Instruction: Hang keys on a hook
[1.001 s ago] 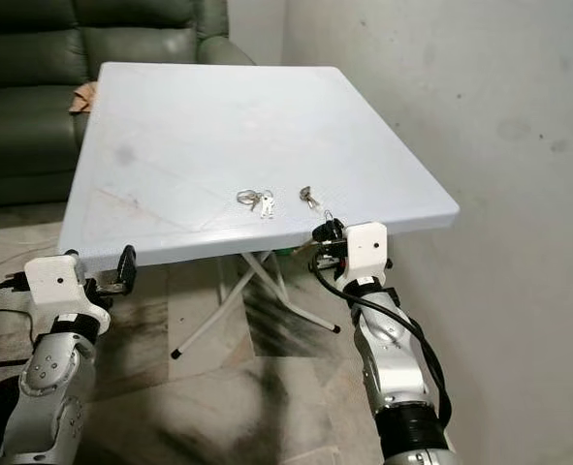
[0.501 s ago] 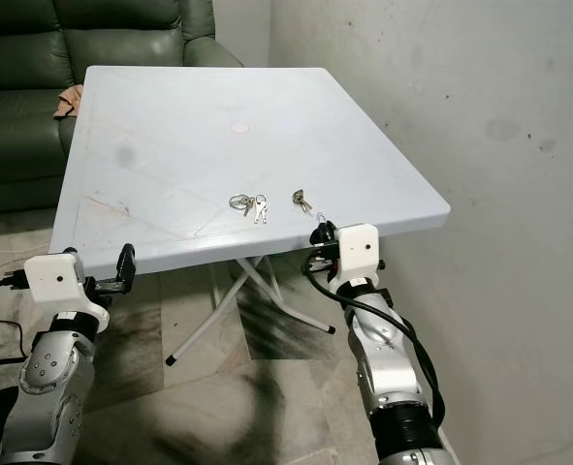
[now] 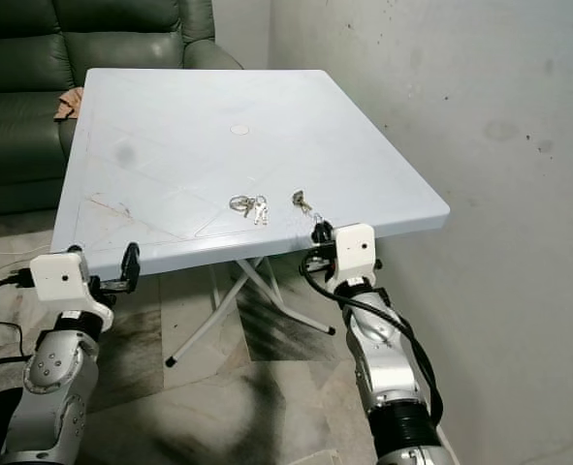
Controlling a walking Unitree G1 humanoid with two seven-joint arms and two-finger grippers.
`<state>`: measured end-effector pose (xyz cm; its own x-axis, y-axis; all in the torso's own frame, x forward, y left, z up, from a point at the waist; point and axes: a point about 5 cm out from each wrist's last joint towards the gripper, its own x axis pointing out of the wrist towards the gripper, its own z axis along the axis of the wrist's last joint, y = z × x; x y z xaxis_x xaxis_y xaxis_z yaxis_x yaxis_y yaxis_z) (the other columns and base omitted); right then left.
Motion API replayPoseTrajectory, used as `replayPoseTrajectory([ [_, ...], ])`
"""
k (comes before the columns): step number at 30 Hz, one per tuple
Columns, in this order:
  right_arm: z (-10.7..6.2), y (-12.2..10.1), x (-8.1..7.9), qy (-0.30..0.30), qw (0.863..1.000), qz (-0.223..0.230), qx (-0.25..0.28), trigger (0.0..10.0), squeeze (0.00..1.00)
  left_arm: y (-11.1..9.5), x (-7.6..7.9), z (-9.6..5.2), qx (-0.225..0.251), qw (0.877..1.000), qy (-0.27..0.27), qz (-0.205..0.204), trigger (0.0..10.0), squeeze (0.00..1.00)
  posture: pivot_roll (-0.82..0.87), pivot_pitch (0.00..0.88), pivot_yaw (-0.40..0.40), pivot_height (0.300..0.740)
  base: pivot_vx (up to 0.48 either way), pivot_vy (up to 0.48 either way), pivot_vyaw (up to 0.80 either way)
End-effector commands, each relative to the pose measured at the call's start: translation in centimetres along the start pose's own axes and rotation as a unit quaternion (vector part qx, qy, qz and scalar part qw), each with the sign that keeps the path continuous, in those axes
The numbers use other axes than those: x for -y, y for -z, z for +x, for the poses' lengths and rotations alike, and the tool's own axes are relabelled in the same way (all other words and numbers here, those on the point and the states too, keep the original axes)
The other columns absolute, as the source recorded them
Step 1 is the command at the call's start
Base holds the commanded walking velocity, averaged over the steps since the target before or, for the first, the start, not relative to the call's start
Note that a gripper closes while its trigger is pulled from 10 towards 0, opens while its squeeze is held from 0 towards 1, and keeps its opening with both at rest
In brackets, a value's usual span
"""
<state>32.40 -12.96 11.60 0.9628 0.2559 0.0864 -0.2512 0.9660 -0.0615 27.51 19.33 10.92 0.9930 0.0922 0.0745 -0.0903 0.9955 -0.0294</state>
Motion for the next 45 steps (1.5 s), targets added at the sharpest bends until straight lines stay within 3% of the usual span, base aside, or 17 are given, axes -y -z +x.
replayPoseTrajectory([
  [1, 0.19, -0.35, 0.05, -0.005, 1.000, -0.009, 0.007, 10.0, 0.00, 0.04, 0.13, 0.12, -0.001, 1.000, 0.007, -0.001, 10.0, 0.00, 0.02, 0.010, -0.043, 0.740, 0.000, 0.000, -0.75],
  [23, 0.03, -0.25, -0.02, -0.004, 1.000, -0.009, 0.006, 10.0, 0.00, -0.14, 0.08, 0.05, -0.002, 1.000, 0.010, -0.017, 10.0, 0.00, 0.01, 0.021, -0.042, 0.740, 0.000, 0.000, -0.75],
  [35, -0.15, -0.19, 0.04, -0.001, 1.000, -0.009, 0.004, 10.0, 0.00, -0.04, -0.11, -0.11, -0.008, 1.000, 0.002, -0.019, 10.0, 0.00, 0.02, 0.040, -0.045, 0.740, 0.000, 0.460, -0.75],
  [45, -0.11, -0.30, 0.24, 0.001, 1.000, -0.011, 0.003, 10.0, 0.00, 0.06, -0.04, -0.06, -0.018, 1.000, -0.008, -0.023, 10.0, 0.00, 0.01, 0.050, -0.048, 0.740, 0.000, 0.000, -0.75],
])
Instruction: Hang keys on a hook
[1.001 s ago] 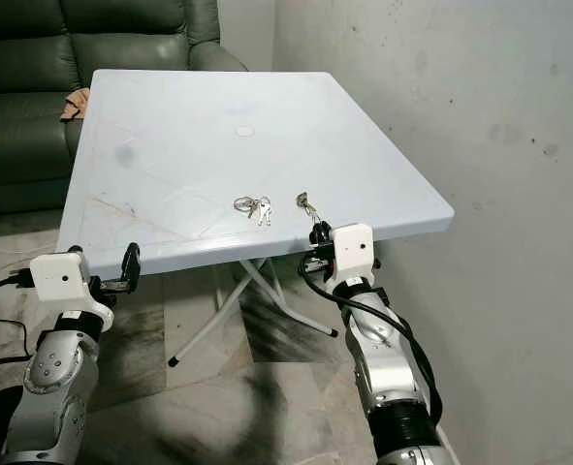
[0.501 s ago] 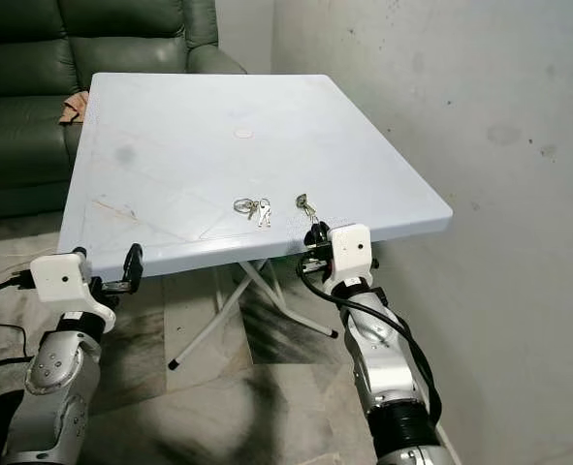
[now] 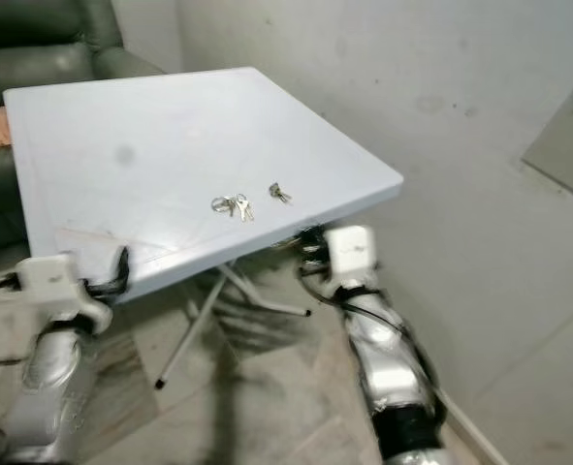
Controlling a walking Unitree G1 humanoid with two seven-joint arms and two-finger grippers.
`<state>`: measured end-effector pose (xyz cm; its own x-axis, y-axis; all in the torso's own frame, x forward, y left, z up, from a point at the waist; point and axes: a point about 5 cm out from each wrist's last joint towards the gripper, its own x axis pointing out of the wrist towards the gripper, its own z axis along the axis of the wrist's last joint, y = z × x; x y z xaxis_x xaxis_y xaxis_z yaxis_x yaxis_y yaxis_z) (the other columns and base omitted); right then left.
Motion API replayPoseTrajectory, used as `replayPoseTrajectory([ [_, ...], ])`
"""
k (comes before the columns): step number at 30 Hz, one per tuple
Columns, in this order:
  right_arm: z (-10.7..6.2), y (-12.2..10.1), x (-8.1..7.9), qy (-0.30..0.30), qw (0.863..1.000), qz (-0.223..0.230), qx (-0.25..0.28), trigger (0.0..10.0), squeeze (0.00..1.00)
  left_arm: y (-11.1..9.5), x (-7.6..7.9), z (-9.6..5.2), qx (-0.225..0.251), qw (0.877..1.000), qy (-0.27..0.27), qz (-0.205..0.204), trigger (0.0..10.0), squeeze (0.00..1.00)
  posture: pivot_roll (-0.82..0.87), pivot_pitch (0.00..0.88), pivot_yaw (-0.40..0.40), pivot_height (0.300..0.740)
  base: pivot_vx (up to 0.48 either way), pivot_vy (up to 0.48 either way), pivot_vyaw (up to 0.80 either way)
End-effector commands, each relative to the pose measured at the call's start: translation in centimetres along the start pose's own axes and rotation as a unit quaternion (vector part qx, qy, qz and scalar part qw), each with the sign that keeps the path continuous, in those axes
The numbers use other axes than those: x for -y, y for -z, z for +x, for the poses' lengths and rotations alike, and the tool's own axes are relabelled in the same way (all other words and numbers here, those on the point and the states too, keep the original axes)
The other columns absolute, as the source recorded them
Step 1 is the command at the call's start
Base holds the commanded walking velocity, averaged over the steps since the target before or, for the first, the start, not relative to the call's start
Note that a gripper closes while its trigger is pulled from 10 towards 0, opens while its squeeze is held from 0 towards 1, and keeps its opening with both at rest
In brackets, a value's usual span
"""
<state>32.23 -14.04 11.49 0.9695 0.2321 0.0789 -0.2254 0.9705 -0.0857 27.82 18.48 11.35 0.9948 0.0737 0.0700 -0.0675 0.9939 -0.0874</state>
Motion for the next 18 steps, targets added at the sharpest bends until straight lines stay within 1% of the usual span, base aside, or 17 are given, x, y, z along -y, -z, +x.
replayPoseTrajectory([
  [1, 0.32, -0.47, -0.73, -0.010, 1.000, 0.003, 0.008, 10.0, 0.00, 0.48, -0.94, -0.33, -0.018, 1.000, -0.018, 0.007, 10.0, 0.00, 0.01, 0.050, -0.047, 0.740, 0.000, 0.000, -0.75],
  [7, 0.32, -0.45, -0.62, -0.007, 1.000, 0.003, 0.006, 10.0, 0.00, 0.54, -0.80, -0.36, -0.021, 1.000, -0.015, 0.006, 10.0, 0.00, 0.01, 0.048, -0.048, 0.740, 0.000, 0.000, -0.73],
  [10, 0.24, -0.49, -0.62, -0.006, 1.000, 0.009, 0.010, 10.0, 0.00, 0.58, -0.84, -0.36, -0.025, 0.999, -0.018, 0.017, 10.0, 0.00, 0.01, 0.050, -0.049, 0.740, 0.000, 0.000, -0.41],
  [12, 0.17, -0.50, -0.69, -0.007, 1.000, 0.016, 0.012, 10.0, 0.00, 0.69, -0.86, -0.39, -0.030, 0.999, -0.020, 0.017, 10.0, 0.00, 0.01, 0.049, -0.050, 0.740, 0.000, 0.000, 0.00],
  [18, -0.07, -0.52, -0.71, -0.011, 1.000, 0.017, 0.015, 10.0, 0.00, 0.88, -0.61, -0.47, -0.034, 0.999, -0.015, 0.016, 10.0, 0.00, 0.00, 0.045, -0.051, 0.740, 0.000, 0.000, 0.00],
])
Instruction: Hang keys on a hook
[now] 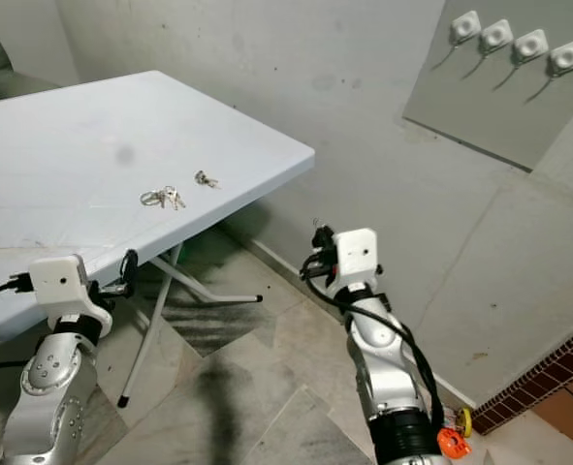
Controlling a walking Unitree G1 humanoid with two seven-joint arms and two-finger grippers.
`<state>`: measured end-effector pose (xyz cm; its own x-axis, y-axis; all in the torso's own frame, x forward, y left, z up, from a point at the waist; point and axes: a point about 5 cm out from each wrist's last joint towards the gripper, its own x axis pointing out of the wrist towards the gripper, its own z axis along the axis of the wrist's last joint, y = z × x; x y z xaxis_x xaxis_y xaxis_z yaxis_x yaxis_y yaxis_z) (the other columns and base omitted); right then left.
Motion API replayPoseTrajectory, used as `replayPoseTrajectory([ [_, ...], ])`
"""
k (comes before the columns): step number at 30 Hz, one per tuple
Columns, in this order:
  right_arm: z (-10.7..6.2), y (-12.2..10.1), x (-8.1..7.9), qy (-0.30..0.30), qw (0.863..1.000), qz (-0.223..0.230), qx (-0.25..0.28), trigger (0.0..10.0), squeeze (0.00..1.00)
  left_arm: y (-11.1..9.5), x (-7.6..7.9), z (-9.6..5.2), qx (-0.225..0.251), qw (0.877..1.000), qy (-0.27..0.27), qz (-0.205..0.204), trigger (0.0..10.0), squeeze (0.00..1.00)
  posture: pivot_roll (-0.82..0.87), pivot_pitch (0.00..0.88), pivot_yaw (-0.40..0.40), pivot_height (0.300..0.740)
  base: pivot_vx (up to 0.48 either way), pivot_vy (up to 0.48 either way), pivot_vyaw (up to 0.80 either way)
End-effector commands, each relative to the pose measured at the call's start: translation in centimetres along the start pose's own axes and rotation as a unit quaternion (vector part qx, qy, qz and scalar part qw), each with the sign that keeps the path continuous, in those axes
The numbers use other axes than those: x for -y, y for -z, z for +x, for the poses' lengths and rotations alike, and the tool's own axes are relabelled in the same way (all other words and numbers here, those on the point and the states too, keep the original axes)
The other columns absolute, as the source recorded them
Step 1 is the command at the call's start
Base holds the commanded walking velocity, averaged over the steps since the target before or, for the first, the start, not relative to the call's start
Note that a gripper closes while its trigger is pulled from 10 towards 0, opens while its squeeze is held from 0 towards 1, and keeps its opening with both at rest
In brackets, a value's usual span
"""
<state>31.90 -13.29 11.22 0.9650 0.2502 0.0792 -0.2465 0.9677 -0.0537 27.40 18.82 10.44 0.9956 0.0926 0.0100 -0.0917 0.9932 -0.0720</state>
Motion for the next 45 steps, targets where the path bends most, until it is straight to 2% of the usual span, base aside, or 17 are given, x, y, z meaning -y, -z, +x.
replayPoseTrajectory([
  [1, 0.09, -0.71, 0.09, -0.002, 1.000, 0.000, 0.014, 10.0, 0.00, 0.04, -0.16, 0.00, -0.004, 1.000, -0.003, 0.008, 10.0, 0.00, 0.00, 0.045, -0.051, 0.740, 0.000, 0.000, 0.00],
  [16, -0.21, -0.81, 0.14, -0.003, 1.000, 0.002, 0.019, 10.0, 0.00, -0.03, -0.09, -0.10, -0.004, 1.000, 0.004, 0.003, 10.0, 0.00, 0.00, 0.046, -0.048, 0.740, 0.000, 0.000, 0.00],
  [38, -0.25, -0.78, -0.08, -0.006, 1.000, 0.005, 0.019, 10.0, 0.00, -0.16, -0.40, -0.36, -0.004, 1.000, 0.002, 0.003, 10.0, 0.00, 0.02, 0.063, -0.049, 0.740, 0.297, 0.000, 0.00],
  [42, -0.12, -0.54, -0.02, -0.001, 1.000, 0.013, 0.006, 10.0, 0.00, -0.18, -0.43, -0.36, -0.004, 1.000, 0.000, 0.003, 10.0, 0.00, 0.02, 0.063, -0.049, 0.740, 0.322, 0.000, 0.00],
  [45, -0.07, -0.45, 0.04, 0.000, 1.000, 0.010, 0.002, 10.0, 0.00, -0.19, -0.43, -0.37, -0.004, 1.000, 0.000, 0.003, 10.0, 0.00, 0.02, 0.063, -0.049, 0.740, 0.322, 0.000, -0.65],
])
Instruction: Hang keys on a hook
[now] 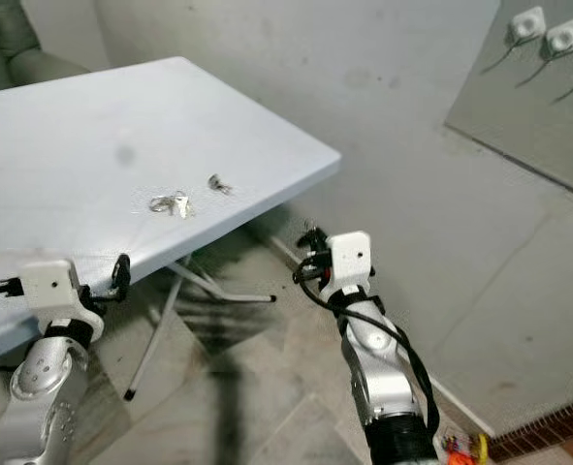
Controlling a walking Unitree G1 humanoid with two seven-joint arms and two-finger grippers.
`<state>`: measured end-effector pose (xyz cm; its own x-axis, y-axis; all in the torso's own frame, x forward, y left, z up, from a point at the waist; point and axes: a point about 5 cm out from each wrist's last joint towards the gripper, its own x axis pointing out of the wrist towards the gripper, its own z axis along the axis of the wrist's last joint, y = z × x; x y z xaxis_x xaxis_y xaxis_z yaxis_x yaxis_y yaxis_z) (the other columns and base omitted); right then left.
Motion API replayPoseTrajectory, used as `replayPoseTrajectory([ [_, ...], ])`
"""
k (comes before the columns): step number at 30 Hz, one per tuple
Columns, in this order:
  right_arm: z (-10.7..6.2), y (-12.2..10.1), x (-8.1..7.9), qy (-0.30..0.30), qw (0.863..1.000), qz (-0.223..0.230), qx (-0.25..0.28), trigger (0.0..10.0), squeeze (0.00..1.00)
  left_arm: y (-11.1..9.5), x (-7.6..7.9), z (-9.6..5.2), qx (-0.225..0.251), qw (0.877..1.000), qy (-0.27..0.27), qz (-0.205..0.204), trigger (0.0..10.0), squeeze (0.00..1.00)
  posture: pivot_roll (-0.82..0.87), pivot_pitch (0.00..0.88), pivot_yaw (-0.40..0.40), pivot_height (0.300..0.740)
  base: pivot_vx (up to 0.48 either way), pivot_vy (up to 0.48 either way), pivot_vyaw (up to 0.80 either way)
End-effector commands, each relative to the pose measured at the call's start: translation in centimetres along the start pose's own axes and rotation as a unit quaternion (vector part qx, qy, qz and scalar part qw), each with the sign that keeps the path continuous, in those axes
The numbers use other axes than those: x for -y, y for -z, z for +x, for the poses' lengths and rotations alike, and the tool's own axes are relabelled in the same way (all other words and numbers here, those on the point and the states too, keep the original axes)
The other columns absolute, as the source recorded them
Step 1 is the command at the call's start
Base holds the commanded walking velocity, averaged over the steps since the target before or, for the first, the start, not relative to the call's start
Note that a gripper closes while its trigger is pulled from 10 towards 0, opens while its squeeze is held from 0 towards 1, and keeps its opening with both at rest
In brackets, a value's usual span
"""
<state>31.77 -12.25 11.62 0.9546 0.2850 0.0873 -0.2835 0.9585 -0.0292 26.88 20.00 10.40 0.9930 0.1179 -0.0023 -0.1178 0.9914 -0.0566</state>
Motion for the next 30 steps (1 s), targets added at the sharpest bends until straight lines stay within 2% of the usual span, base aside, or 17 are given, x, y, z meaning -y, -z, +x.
replayPoseTrajectory([
  [1, -0.26, 0.04, 1.07, 0.019, 1.000, -0.002, -0.006, 10.0, 0.00, -0.16, 0.81, 0.03, 0.001, 1.000, 0.014, -0.004, 10.0, 0.00, 0.02, 0.062, -0.049, 0.740, 0.319, 0.000, -0.73],
  [16, -0.10, -0.08, 1.04, 0.017, 1.000, -0.010, -0.006, 10.0, 0.00, -0.14, 0.94, 0.11, 0.001, 1.000, 0.013, -0.004, 10.0, 0.00, 0.02, 0.057, -0.055, 0.740, 0.321, 0.000, -0.71],
  [30, -0.03, -0.12, 0.78, 0.008, 1.000, -0.009, -0.001, 10.0, 0.00, -0.08, 1.03, 0.13, 0.001, 1.000, 0.014, -0.004, 10.0, 0.00, 0.02, 0.042, -0.062, 0.740, 0.319, 0.000, 0.00],
])
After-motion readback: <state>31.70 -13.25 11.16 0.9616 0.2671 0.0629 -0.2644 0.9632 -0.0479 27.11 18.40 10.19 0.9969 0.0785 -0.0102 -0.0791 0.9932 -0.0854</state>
